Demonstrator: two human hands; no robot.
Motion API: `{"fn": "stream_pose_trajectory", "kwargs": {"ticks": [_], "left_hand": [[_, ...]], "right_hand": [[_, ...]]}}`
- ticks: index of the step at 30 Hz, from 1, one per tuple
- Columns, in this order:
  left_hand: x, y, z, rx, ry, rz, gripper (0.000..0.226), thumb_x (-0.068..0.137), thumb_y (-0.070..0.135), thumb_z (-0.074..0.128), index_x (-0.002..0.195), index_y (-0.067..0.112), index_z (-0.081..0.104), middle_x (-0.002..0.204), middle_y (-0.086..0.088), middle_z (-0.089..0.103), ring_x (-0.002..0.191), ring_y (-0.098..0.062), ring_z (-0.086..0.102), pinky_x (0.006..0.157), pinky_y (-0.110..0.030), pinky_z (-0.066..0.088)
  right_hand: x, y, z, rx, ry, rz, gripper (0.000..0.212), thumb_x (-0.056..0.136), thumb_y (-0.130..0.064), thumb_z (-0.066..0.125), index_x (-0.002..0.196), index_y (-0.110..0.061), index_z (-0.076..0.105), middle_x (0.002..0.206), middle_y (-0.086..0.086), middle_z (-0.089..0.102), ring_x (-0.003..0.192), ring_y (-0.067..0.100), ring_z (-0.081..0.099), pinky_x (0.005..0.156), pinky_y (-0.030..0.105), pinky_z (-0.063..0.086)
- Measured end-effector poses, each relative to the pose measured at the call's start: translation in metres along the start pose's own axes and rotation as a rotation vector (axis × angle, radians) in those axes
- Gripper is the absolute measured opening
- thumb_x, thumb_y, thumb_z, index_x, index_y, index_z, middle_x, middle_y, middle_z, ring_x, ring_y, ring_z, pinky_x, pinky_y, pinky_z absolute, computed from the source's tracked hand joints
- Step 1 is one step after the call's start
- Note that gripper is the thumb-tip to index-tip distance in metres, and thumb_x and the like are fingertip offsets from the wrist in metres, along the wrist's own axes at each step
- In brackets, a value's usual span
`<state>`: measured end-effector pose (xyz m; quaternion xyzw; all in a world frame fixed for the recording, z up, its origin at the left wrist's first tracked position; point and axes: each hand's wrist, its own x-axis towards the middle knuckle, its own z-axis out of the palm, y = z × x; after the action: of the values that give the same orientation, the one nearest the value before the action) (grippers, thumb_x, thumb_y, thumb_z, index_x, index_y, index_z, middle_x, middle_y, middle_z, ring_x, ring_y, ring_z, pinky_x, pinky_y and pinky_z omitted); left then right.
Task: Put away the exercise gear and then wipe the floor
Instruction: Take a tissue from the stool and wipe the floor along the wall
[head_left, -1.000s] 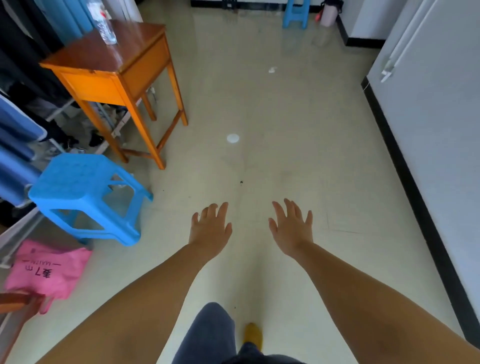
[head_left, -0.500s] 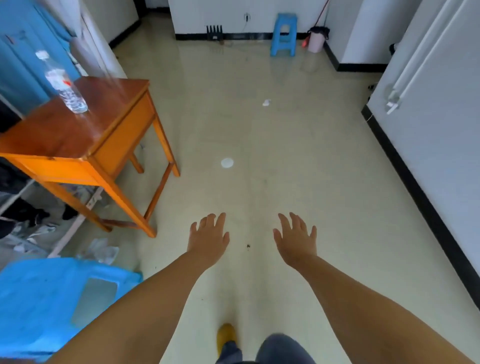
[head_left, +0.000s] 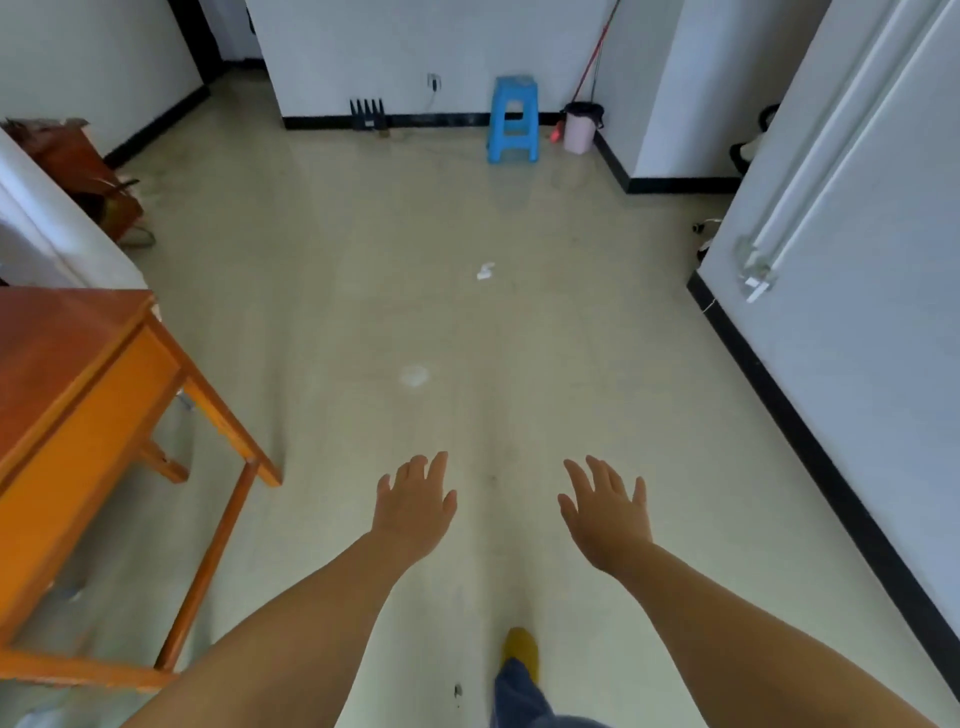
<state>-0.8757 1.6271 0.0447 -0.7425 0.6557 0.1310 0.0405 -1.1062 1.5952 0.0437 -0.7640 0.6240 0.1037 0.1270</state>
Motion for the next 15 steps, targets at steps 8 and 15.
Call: {"fn": "stream_pose_trajectory", "kwargs": {"ticks": [8, 15], "left_hand": [[0.193, -0.006, -0.062, -0.057, 0.048, -0.066, 0.054, 0.1, 0.037, 0.029, 0.149, 0.02, 0.014, 0.148, -0.005, 0.03, 0.135, -0.021, 0.031, 0.114, -0.041, 0.02], [0.389, -0.029, -0.099, 0.008, 0.093, -0.047, 0.055, 0.099, 0.039, 0.03, 0.149, 0.02, 0.016, 0.146, -0.005, 0.033, 0.133, -0.021, 0.036, 0.111, -0.039, 0.026]], "right_hand": [[0.207, 0.007, -0.094, -0.007, 0.032, -0.076, 0.053, 0.102, -0.042, 0.016, 0.151, -0.028, 0.004, 0.16, 0.001, 0.004, 0.147, 0.019, 0.004, 0.117, 0.052, 0.004], [0.402, -0.005, -0.145, -0.034, 0.065, -0.099, 0.053, 0.102, -0.042, 0.016, 0.151, -0.028, 0.002, 0.16, 0.003, 0.004, 0.147, 0.02, 0.005, 0.117, 0.053, 0.005]]}}
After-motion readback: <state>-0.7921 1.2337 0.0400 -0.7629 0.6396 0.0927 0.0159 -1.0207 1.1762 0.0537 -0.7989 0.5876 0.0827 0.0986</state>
